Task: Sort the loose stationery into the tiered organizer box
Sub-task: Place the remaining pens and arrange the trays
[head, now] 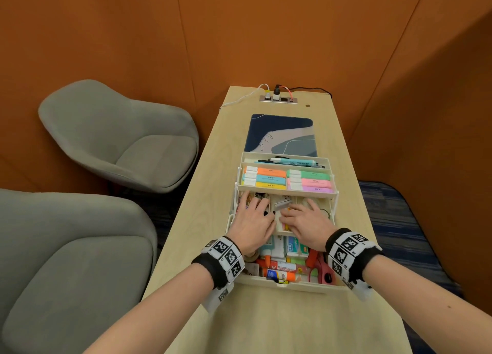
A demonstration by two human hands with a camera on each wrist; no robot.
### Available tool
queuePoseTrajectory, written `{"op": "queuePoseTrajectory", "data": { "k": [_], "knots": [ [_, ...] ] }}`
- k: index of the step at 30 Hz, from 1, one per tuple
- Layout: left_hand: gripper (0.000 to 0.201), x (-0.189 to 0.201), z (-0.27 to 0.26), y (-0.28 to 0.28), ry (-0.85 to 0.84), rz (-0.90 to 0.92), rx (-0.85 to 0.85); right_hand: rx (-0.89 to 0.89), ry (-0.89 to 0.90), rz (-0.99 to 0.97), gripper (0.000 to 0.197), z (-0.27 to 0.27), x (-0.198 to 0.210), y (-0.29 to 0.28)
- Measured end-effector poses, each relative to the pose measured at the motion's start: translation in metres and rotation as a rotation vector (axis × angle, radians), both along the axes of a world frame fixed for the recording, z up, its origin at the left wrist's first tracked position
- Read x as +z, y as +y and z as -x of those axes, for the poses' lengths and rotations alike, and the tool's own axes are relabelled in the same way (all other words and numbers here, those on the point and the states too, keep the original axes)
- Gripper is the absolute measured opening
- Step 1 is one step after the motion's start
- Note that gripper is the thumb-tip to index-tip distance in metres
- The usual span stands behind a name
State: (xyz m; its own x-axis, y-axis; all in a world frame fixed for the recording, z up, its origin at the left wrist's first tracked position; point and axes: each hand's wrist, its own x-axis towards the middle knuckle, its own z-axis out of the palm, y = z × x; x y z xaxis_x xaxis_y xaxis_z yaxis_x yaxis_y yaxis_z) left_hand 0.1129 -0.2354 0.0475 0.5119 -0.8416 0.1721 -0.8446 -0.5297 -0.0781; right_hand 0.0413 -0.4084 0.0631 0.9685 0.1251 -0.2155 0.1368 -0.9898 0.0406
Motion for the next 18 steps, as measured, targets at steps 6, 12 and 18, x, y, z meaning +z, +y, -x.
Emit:
{"op": "queuePoseTrajectory", "data": {
  "k": [6, 12, 18],
  "knots": [
    [0.038, 0.009, 0.003, -0.005, -0.013, -0.097, -0.079, -0.161, -0.179, -0.225, 0.04, 0.005, 0.003, -0.003],
    [0.056, 0.005, 0.018, -0.012, 0.336, -0.099, 0.122, -0.3, -0.223, -0.245, 0.029, 0.005, 0.005, -0.01],
    [0.051, 0.004, 0.021, -0.018, 0.494, -0.087, 0.172, -0.271, -0.183, -0.158, 0.033, 0.004, 0.005, -0.011]
  ]
}}
